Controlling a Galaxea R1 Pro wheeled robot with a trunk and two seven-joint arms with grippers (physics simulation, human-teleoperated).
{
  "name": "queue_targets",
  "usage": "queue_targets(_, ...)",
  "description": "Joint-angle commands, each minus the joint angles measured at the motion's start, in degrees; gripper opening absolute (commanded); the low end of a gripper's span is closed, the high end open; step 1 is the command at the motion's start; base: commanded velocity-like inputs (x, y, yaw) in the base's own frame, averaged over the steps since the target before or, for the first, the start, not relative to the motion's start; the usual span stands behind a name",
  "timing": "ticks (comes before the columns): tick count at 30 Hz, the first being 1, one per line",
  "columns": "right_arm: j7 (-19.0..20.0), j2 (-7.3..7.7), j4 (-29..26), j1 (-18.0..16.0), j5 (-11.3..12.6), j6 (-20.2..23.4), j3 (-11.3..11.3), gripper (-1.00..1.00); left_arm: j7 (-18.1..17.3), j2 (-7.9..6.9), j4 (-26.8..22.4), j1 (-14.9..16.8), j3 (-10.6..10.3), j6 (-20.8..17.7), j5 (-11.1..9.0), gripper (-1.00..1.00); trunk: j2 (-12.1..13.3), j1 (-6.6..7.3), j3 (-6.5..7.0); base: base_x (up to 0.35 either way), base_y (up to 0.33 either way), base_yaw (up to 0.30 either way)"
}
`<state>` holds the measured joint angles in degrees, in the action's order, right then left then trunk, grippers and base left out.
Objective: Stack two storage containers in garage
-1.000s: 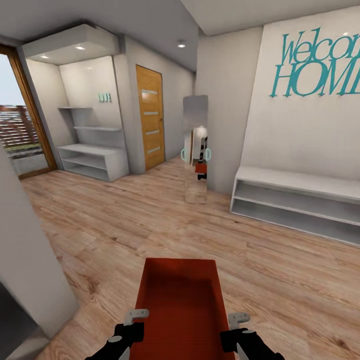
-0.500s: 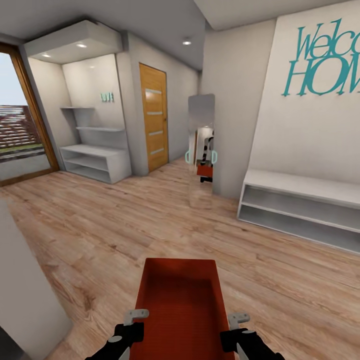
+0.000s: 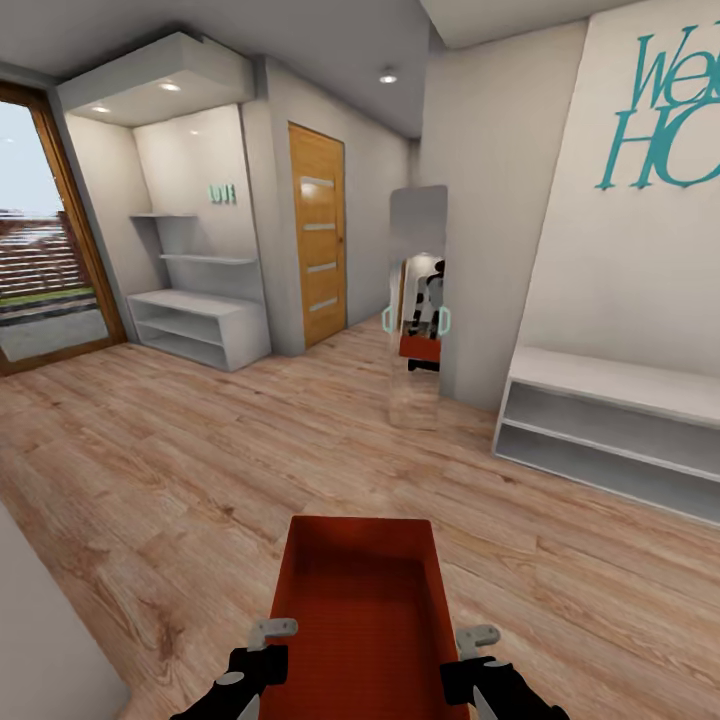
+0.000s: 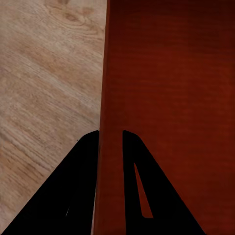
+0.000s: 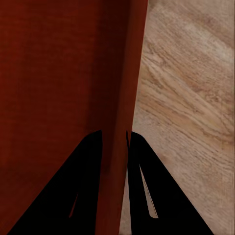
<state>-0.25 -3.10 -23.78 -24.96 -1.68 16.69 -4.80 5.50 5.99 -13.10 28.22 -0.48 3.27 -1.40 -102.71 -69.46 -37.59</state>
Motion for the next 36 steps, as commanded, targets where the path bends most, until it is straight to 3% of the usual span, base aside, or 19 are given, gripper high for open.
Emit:
queue_targets(1, 3.9, 0.12, -0.1, 0.0, 1.1, 0.4, -1.4, -1.0, -1.5, -1.24, 0.0, 0.1, -1.5, 0.2, -0.3, -1.0, 0.0, -0.03, -0.06, 0.343, 0.0, 0.01)
queue_targets(36, 3.9, 0.12, -0.1, 0.0, 1.1, 0.4, -1.4, -1.0, -1.5, -1.24, 0.0, 0.1, -1.5, 0.2, -0.3, -1.0, 0.0, -0.03, -0.06, 0.343, 0.0, 0.044)
